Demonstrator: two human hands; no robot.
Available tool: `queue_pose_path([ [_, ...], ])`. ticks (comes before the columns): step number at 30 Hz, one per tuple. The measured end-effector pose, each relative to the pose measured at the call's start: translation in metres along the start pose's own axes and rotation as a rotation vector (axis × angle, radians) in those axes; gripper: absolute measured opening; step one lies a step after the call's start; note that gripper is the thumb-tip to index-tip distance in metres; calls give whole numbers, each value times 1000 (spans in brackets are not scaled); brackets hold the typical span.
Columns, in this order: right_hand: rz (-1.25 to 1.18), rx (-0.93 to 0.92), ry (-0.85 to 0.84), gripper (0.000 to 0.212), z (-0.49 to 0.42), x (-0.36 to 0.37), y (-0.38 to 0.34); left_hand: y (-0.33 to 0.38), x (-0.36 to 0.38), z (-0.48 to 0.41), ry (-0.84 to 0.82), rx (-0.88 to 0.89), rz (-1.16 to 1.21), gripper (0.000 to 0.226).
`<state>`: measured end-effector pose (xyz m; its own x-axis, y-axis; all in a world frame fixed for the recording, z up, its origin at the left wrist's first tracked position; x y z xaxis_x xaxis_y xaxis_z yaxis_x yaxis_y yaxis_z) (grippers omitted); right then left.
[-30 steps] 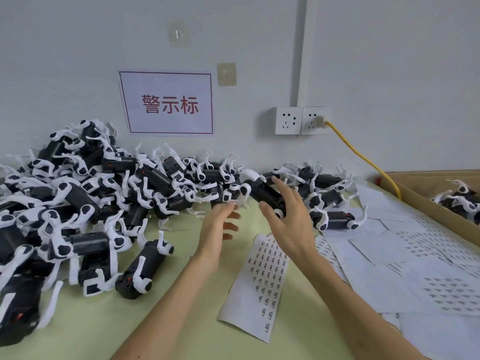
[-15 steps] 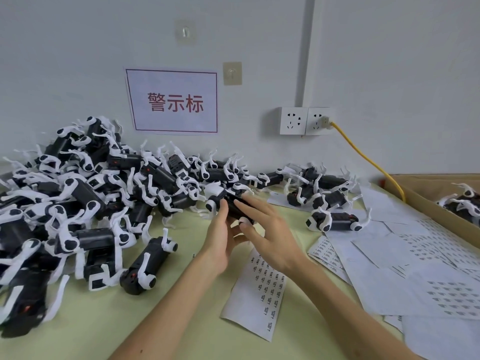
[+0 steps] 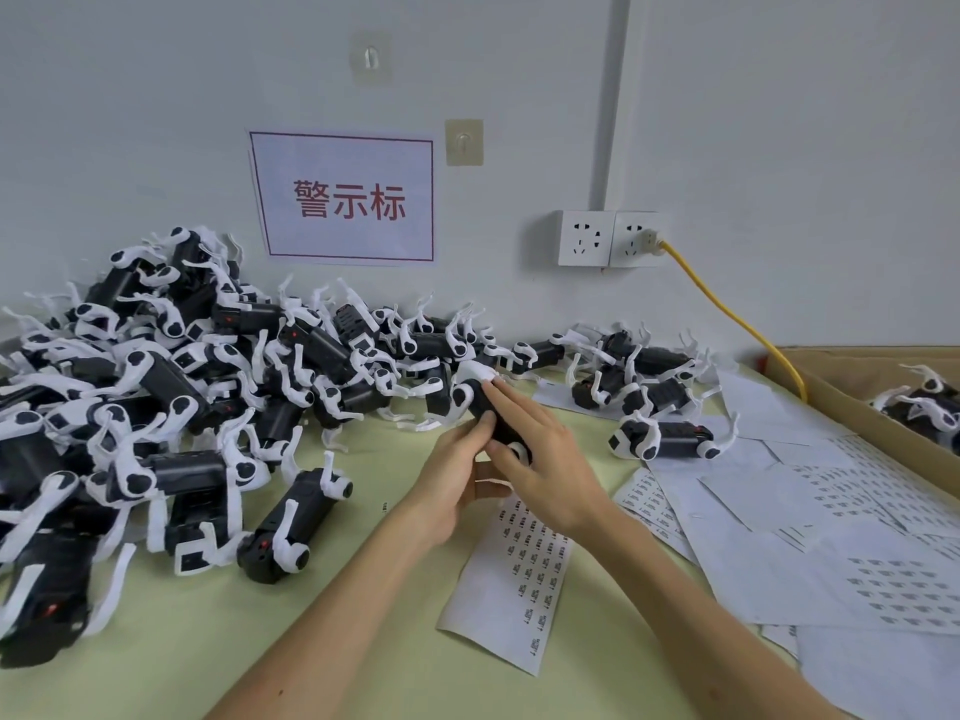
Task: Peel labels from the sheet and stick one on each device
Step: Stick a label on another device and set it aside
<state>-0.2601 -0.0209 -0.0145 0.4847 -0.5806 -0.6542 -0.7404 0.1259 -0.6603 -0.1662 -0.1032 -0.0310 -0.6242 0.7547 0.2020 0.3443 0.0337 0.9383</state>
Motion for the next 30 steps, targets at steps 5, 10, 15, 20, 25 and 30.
queue_pose_path([
  [5,-78,-24,-20,57,-2,-1,-4,4,0,-1,98,4,157,37],
  [10,-96,-22,-33,40,-3,-4,-2,3,-8,-2,314,-27,213,41],
  [15,-112,1,13,43,-2,-1,-1,11,-10,1,333,-19,233,43],
  [20,-84,45,-116,74,-2,4,5,15,-12,1,308,10,205,45],
  [25,-101,-38,-113,69,2,8,-1,13,-12,0,313,-35,225,58],
  [30,-178,-60,20,50,3,0,-6,12,-18,-4,373,22,49,50],
])
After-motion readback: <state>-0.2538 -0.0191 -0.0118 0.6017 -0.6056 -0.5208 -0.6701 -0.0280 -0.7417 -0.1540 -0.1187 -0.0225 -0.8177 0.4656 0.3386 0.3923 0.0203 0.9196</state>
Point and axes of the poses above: each hand's wrist, its own z-axis away from the middle knuckle, its own x-axis out of the palm, y = z × x, the point moved 3 cm from there along -z, towards the middle knuckle, and after that the axes turned 15 degrees about x, right-handed, at the moved point
